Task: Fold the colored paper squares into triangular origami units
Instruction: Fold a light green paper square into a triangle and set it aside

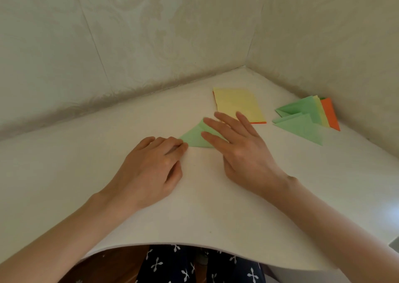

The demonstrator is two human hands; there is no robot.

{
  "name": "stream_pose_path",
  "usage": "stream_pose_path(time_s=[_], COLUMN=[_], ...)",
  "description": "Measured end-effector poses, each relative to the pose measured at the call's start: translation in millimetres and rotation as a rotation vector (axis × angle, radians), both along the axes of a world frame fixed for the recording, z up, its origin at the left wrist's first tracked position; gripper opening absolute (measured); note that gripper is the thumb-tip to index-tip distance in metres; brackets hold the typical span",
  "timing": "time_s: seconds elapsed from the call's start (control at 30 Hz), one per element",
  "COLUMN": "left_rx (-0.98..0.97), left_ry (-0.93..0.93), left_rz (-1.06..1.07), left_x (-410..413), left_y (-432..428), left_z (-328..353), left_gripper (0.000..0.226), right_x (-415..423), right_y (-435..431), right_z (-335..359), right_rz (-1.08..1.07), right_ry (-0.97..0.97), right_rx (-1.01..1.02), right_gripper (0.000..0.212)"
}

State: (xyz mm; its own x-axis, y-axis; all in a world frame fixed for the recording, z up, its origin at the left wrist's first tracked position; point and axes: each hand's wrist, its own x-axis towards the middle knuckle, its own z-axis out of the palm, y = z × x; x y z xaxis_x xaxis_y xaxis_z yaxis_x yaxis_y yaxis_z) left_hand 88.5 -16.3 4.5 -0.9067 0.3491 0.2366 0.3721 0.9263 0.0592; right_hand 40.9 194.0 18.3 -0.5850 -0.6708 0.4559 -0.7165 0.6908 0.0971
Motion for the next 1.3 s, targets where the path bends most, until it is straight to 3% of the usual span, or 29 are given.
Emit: stream_pose_path(time_s=[0.23,0.43,0.77,0.9,1.07,1.2,1.3], left_rx=[-0.060,-0.154,0.051,0.159,0.139,0.136,0.153], left_ry=[0.014,-0.002,0.114,0.029,0.003,0.001,-0.003], left_rz=[-0.018,-0.015,0.132,0.064,-0.008,-0.016,0.013], left_x=[-4.9,-5.4,3.7,-6.2,-16.4,-26.3,-29.5], left_y=[3.9,-14.5,-6.0,21.7,17.4,18.3,20.4], left_z=[6.6,11.5,14.2,9.8,-0.4,2.5,1.0], left_gripper=[0.048,0.046,0.043,0.045,0.041,0.040,0.042], right_x=[-4.1,-3.0,1.4,9.1,-6.6,-24.6,-26.6], right_y=[-5.6,-3.0,-10.1,-20.0,12.6,45.4,47.7], right_z=[-14.0,-15.6,-13.3,-11.4,6.7,12.7,3.4], right_rz=[-0.002,-0.027,-0.003,-0.044,0.070,0.149,0.168], right_ry=[-0.227,-0.256,-0.360,-0.366,-0.711,-0.807,-0.721], right_rx=[-0.021,-0.024,-0.119,-0.164,-0.344,-0.269,-0.263], right_gripper=[0.056,0.062,0.055,0.051,0.038,0.047,0.035])
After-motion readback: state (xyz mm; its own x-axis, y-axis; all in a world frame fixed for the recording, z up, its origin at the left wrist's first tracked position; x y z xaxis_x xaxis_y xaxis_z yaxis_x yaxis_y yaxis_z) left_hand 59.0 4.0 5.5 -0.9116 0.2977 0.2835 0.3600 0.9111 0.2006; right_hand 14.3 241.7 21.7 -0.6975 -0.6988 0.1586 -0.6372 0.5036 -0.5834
